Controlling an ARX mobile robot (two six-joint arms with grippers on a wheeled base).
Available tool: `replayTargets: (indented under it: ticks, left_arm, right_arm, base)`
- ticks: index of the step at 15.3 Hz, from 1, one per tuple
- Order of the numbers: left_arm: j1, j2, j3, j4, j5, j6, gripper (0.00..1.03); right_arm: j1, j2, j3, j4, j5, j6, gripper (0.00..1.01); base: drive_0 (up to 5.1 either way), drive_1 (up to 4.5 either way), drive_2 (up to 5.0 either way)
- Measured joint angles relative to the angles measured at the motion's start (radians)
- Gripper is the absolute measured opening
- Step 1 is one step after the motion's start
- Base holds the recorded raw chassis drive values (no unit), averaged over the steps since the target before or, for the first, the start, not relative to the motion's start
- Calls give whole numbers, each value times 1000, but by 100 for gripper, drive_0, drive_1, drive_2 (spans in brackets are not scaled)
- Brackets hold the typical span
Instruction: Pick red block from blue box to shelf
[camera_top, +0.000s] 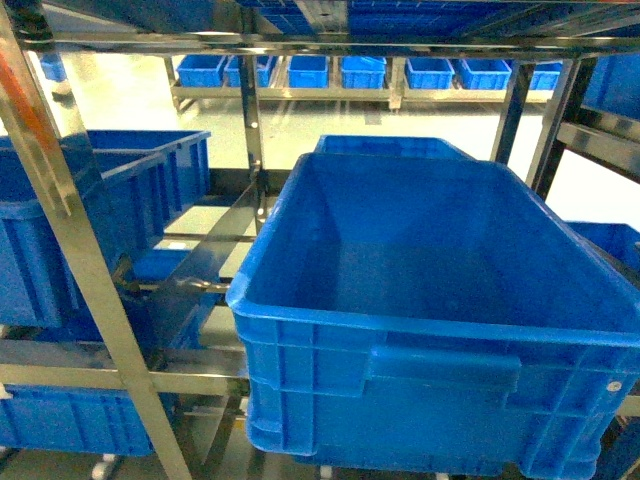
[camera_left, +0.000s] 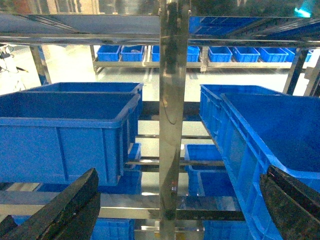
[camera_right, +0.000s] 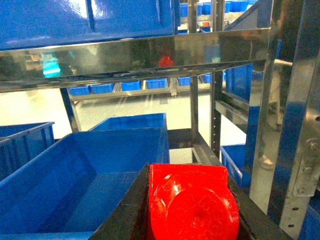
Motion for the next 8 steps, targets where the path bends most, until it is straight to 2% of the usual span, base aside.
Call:
replayTargets:
  ticks: [2, 3, 6, 8]
  left_arm:
    - [0, 0, 0, 0, 0, 0, 98]
    - [0, 0, 0, 0, 0, 0, 98]
    - [0, 0, 0, 0, 0, 0, 98]
    - [0, 0, 0, 0, 0, 0, 98]
  right_arm:
    - [-8, 44, 0, 38, -33, 23, 28]
    - [-12, 122, 2, 85, -79, 45, 28]
    - [-11, 410, 60, 304, -158, 83, 28]
    - [-10, 613, 145, 442, -209, 85, 28]
  base:
    - [0, 0, 0]
    - [0, 0, 0]
    - [0, 0, 0]
    - [0, 0, 0]
